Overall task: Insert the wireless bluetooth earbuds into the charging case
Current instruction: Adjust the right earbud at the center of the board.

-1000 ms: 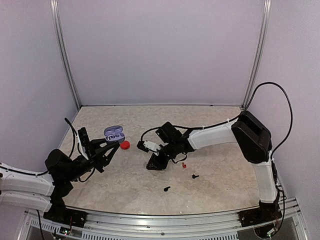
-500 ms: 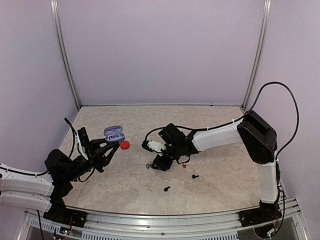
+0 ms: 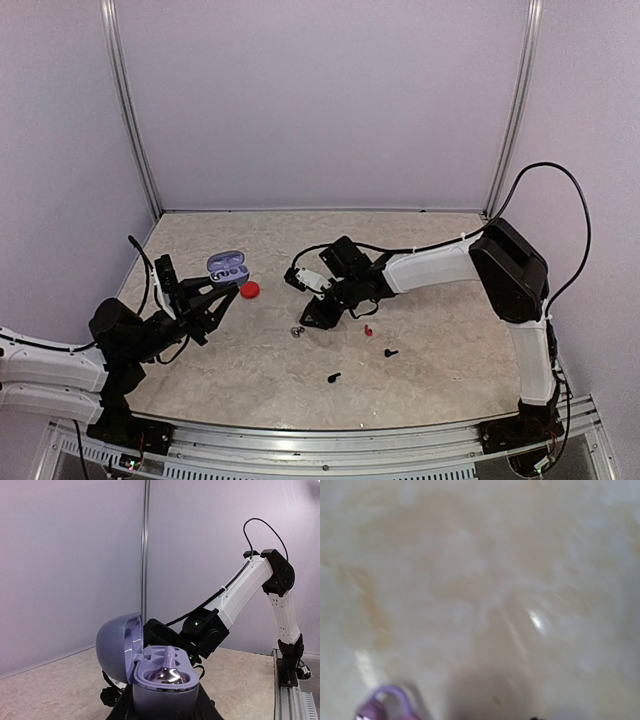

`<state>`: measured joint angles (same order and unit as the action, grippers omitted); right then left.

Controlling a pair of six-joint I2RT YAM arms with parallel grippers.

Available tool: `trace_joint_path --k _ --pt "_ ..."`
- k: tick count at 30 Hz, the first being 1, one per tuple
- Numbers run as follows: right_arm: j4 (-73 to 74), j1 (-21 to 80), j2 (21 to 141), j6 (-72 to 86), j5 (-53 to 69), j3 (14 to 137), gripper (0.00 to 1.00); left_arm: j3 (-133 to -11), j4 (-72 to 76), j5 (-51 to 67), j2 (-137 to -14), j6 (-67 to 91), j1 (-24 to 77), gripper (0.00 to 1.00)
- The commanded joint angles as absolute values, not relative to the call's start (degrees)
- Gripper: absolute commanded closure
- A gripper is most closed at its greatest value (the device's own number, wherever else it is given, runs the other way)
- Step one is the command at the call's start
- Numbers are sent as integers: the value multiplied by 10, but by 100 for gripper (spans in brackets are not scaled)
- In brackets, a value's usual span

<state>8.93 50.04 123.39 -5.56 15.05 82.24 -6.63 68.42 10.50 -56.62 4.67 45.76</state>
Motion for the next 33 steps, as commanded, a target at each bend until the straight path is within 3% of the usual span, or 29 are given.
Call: trace_joint_path --k 1,11,17,26,33 --pt "109 510 1253 -66 201 847 57 -62 682 106 -553 39 455 100" --pt "101 486 1178 -10 132 791 57 -60 694 105 -561 40 454 100" --pt "94 474 1134 36 201 775 58 -62 695 104 -563 35 454 100" --pt "82 498 1166 -55 217 778 54 -63 703 113 -570 37 454 100" --pt "67 487 1229 -77 266 848 54 -65 691 114 -562 34 454 100"
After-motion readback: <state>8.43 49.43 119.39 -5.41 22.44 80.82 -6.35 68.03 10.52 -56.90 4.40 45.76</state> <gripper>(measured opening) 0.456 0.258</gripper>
